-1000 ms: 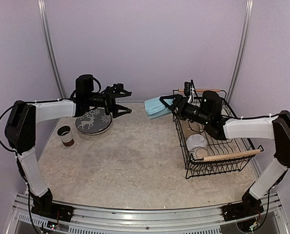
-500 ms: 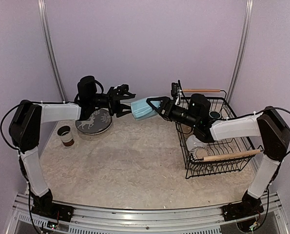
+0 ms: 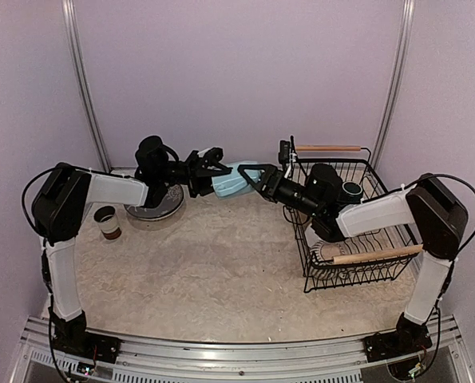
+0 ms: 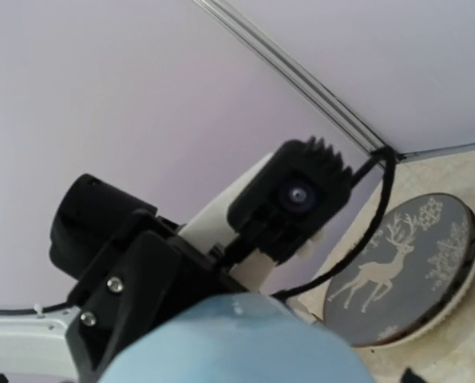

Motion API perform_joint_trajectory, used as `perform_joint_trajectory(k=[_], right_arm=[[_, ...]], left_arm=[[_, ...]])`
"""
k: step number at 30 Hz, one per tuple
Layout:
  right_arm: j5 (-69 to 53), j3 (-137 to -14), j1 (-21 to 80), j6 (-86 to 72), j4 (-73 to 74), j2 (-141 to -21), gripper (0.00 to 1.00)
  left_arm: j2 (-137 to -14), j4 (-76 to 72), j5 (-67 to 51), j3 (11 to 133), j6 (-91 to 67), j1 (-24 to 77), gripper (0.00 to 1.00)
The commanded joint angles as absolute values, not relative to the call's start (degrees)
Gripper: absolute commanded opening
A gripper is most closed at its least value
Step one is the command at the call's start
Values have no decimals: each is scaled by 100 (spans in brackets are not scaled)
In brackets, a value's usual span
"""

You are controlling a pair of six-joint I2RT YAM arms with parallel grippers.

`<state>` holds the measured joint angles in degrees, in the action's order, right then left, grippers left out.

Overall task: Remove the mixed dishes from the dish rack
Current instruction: Pass from the right arm to the left, then place the cup at the center of the board.

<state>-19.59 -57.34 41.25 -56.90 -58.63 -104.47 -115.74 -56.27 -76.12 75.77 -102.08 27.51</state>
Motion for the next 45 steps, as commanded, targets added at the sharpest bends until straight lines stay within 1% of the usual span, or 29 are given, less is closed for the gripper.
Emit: perform_joint_trajectory(k=[1, 5, 6, 7, 8, 9, 12, 13, 15, 16, 17, 18, 19, 21, 23, 26, 27, 28, 29, 31, 35, 38, 41, 45], right_arm=[[-1839, -5622, 4206, -5831, -6855, -10484, 0], [-1884, -5611, 4204, -5720, -6666, -10446, 0], [-1866, -5589, 4197, -5671, -6576, -10411, 0], [-1837, -5529, 4203, -5621, -6514, -10351, 1], [-1784, -5468, 4202, -5572, -6452, -10292, 5], [-1736, -5407, 4196, -5522, -6370, -10226, 10], [-1590, -5341, 4189, -5267, -5864, -9996, 37], [-1535, -5317, 4190, -5163, -5670, -9906, 48], [-1292, -5252, 4185, -4989, -5129, -9690, 75], [-1168, -5214, 4173, -4904, -4919, -9588, 84], [-1069, -5198, 4167, -4817, -4678, -9480, 92], [-980, -5206, 4150, -4724, -4427, -9380, 97], [-888, -5234, 4137, -4644, -4110, -9291, 99], [-604, -5311, 4104, -4435, -3423, -9103, 100], [-255, -5378, 4094, -4205, -2773, -8873, 100], [208, -5400, 4093, -3842, -2088, -8458, 100], [334, -5423, 4092, -3742, -1887, -8337, 100], [462, -5437, 4094, -3627, -1714, -8212, 100], [574, -5459, 4094, -3535, -1533, -8102, 100], [826, -5488, 4095, -3395, -1226, -7858, 100], [1303, -5493, 4083, -3098, -771, -7422, 100], [1688, -5478, 4073, -2983, -412, -7133, 100], [1990, -5368, 4070, -2907, -261, -6884, 100], [2189, -5251, 4056, -2889, -101, -6650, 100]], left_arm=[[-11864, -6747, -7628, 7558, -11002, 2780, 31], [-11841, -6671, -7594, 7536, -10874, 2769, 17], [-11824, -6582, -7602, 7528, -10789, 2757, 12], [-11794, -6379, -7590, 7505, -10656, 2733, 5], [-11755, -6181, -7587, 7483, -10505, 2714, 0], [-11699, -5975, -7574, 7461, -10273, 2687, 0], [-11559, -5554, -7537, 7411, -9923, 2591, 0], [-11527, -5430, -7533, 7405, -9816, 2571, 0], [-11454, -5105, -7532, 7413, -9562, 2529, 0], [-11404, -4899, -7538, 7422, -9426, 2519, 0], [-11358, -4698, -7533, 7426, -9266, 2514, 0], [-11323, -4485, -7519, 7438, -9108, 2502, 0], [-11268, -4239, -7517, 7451, -8930, 2492, 0], [-11170, -3593, -7446, 7489, -8452, 2471, 0], [-11018, -2588, -7307, 7628, -7685, 2461, 0], [-10790, -316, -6752, 8102, -6099, 2466, 0], [-10739, 882, -6387, 8319, -5491, 2485, 0], [-10690, 1675, -5944, 8595, -4754, 2518, 0], [-10668, 2415, -5396, 8858, -4319, 2567, 0], [-10689, 3416, -4378, 9308, -3707, 2680, 0], [-10888, 4406, -2794, 9810, -3247, 2871, 0], [-11225, 4988, -1929, 10227, -2938, 3041, 0], [-11601, 5374, -1481, 10578, -2789, 3159, 0], [-11806, 5490, -1264, 10660, -2737, 3199, 0]])
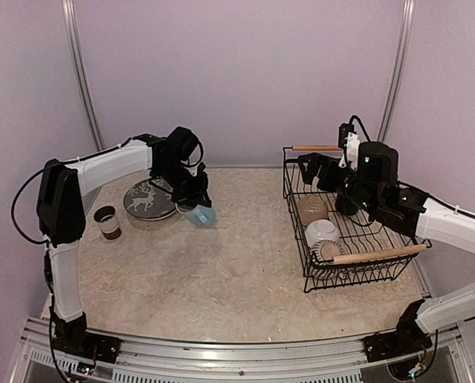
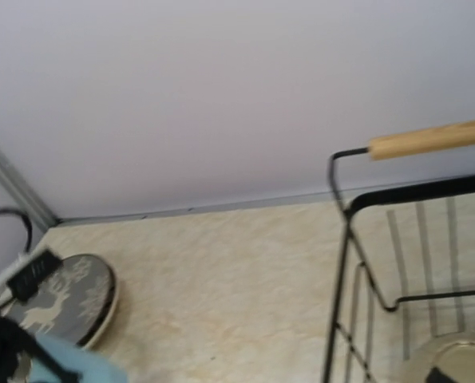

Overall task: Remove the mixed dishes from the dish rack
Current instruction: Place the cup at the center of the board.

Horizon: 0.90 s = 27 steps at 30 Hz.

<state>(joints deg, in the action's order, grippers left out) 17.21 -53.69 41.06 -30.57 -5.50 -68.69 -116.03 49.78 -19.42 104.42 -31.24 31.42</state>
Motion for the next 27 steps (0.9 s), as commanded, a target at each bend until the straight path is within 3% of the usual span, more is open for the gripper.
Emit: perform_joint_trajectory(k=[1, 10, 18, 19, 23, 27], right_arm=[[2234, -5233, 4051, -2903, -64, -6610, 100], [2248, -4944, 4039, -2939, 10, -6380, 100], [2291, -4877, 4041, -2946, -90, -6246, 100], [2308, -4882, 4036, -2938, -69, -6234, 100], [2390, -4865, 4038, -2930, -35, -6173, 100], [2433, -4875, 4027, -2887, 22, -6142, 100]], left_arm=[[-11831, 5486, -1225, 10661, -2734, 3199, 0], [-12149, 5809, -704, 10925, -2569, 3199, 3], [-12311, 5791, -1205, 10960, -2630, 3204, 15], [-12301, 5786, -1260, 10960, -2610, 3200, 18], [-12200, 5709, -1283, 10879, -2567, 3199, 45], [-12041, 5618, -1344, 10793, -2558, 3199, 60]])
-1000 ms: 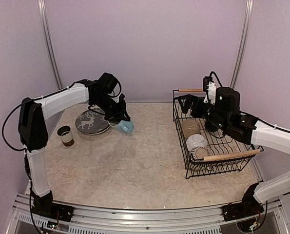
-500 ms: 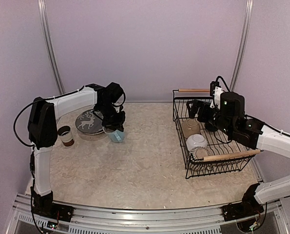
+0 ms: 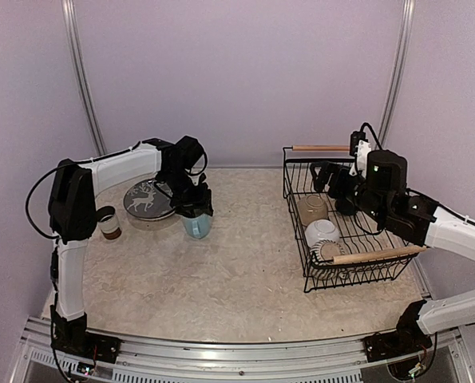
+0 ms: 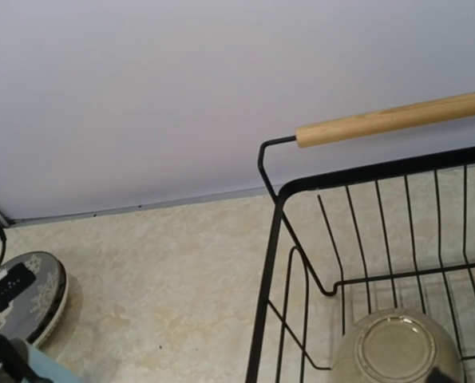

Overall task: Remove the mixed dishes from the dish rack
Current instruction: Place the cup at the center of the board, then grab the cup from the dish rack.

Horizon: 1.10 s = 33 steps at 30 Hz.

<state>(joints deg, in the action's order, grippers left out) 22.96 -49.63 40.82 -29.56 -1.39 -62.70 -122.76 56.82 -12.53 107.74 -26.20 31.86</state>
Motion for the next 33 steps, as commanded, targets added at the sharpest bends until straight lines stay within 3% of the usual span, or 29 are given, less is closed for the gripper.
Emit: perform_joint_trajectory(k=[1, 9, 13, 25, 33], right_arm=[[2449, -4879, 4029, -2883, 93, -6130, 100], [2518, -4881, 4033, -2869, 194, -6115, 100], [2548, -4906, 4029, -2838, 213, -6130, 100], [3143, -5674, 3932, -2760, 1752, -6669, 100], [2482, -5962, 2854, -2914, 2666, -7197, 100]], left_arm=[[-11992, 5582, -1360, 10760, -2553, 3201, 64], [-11398, 5151, -1573, 10354, -2481, 3199, 85], [-11202, 5083, -1622, 10286, -2455, 3199, 90], [-10571, 4514, -1964, 9884, -2400, 3150, 96], [-9528, 3625, -2262, 9502, -2385, 2959, 99]])
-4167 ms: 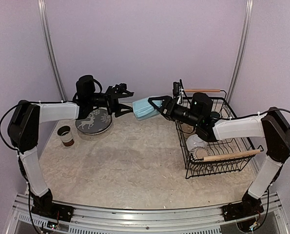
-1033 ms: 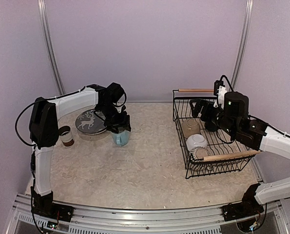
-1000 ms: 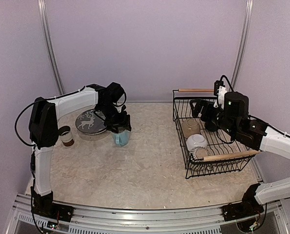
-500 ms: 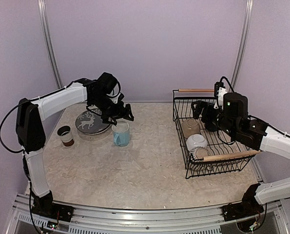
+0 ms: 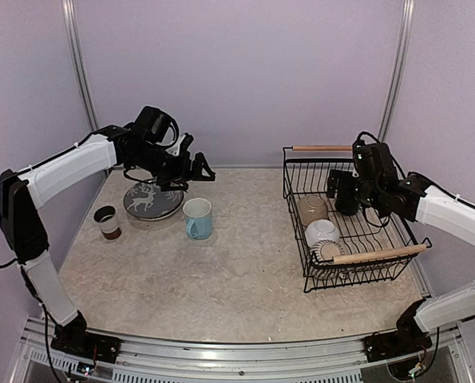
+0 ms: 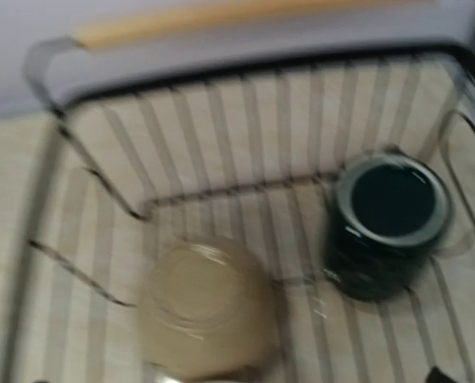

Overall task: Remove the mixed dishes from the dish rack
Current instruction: Grab the cup from the dish rack.

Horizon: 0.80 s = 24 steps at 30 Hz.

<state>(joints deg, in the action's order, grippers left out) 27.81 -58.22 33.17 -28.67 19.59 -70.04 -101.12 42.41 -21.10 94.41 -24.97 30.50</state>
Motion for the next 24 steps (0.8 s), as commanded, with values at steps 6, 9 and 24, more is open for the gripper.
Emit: perform_joint_trajectory(k=[6, 9, 24], right_arm=[[2155, -6436, 1995, -2738, 2970, -7807, 100], [2014, -6760, 1742, -2618, 3030, -8304, 100], [2293, -8621, 1309, -3018, 3802, -10672, 100]], left_arm=[[-9179, 3650, -2299, 10291, -2536, 2914, 99], [-9068, 3474, -2340, 10393, -2465, 2839, 99], [-8241, 2696, -2488, 8876, -2106, 2300, 99]])
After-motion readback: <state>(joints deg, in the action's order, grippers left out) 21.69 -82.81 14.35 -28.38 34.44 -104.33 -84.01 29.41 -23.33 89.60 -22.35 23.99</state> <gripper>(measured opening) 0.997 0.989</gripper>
